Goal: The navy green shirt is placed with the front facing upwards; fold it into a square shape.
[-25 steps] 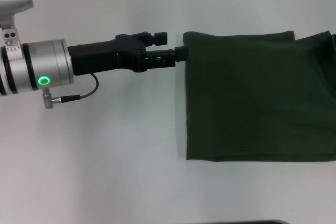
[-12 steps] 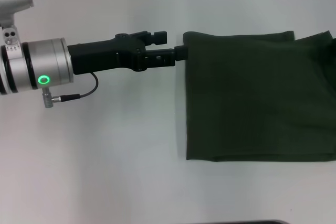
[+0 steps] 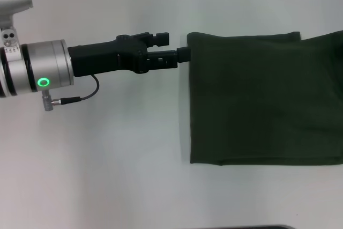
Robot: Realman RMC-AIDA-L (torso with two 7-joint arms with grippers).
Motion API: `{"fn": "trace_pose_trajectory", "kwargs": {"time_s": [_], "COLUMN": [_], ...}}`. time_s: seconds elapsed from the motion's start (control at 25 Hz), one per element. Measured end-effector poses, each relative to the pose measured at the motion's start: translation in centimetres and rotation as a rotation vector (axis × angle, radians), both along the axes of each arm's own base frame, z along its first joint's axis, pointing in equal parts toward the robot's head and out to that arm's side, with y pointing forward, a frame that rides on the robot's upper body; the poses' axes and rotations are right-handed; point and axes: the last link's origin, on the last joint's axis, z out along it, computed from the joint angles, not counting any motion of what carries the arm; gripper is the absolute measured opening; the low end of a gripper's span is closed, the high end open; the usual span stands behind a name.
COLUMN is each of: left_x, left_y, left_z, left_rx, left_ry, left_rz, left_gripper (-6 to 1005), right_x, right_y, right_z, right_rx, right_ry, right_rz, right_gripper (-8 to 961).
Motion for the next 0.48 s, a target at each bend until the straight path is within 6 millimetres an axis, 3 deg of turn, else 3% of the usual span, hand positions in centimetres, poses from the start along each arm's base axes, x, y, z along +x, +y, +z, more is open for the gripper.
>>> {"fn": "trace_pose_trajectory", "kwargs": {"time_s": [0.32,0.48], "left_x": [0.0,0.0], "left_y": [0.0,0.0], "left_z": [0.0,0.0], "left_rx": [0.0,0.001], "left_ry": [0.0,0.002], "left_rz": [0.0,0.0], "left_gripper": [914,914], "right_x": [-1.3,-0.7], "right_y": [0.8,0.6], "right_z": [-0.9,-0.4], "right_rx": [-0.02,-0.001], "right_ry": [-0.002,-0.007], "right_rz": [0.038,0.016], "right_gripper": [10,10]}}
